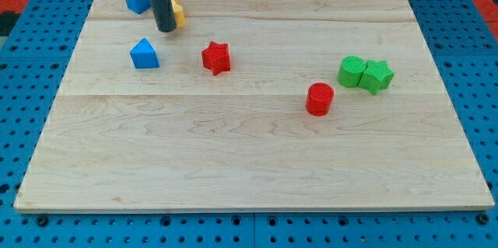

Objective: Move the blue triangle to the bottom of the blue cube

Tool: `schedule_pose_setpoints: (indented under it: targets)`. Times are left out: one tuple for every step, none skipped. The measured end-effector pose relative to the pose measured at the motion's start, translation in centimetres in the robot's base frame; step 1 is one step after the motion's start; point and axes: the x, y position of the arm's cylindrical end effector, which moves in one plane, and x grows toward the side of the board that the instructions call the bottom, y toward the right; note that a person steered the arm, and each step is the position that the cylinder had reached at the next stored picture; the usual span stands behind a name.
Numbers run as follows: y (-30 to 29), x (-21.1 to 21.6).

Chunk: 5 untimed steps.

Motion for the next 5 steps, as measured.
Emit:
schedule_pose_setpoints:
  targets:
    - [3.8,6.0]
    - [-3.0,9.4]
    - [-3.3,7.4]
    - [0.1,4.9]
    - [-5.5,1.1]
